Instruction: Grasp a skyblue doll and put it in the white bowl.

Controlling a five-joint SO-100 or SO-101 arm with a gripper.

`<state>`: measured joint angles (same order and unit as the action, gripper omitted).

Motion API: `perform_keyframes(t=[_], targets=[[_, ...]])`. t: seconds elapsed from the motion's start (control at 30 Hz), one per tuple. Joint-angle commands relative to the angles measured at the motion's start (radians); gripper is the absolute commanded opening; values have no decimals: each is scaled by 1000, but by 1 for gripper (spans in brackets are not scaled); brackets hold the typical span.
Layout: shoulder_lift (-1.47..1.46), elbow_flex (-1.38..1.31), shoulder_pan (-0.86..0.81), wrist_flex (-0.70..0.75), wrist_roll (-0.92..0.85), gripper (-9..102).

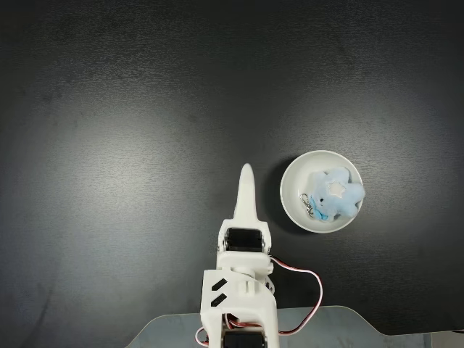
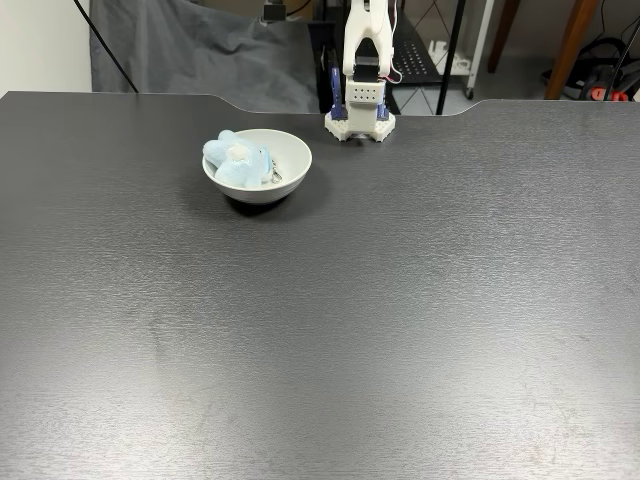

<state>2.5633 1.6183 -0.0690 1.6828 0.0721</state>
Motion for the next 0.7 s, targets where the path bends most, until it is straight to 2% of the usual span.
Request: perform_keyframes(t=[0.0, 0.07, 0.2, 0.53, 0.67], targets=[[40, 89, 2, -147, 6, 2], [69, 172, 2, -233, 5, -2], [184, 359, 3, -316, 3, -1], [782, 865, -8, -318, -6, -1], [767, 936, 2, -316, -8, -1]])
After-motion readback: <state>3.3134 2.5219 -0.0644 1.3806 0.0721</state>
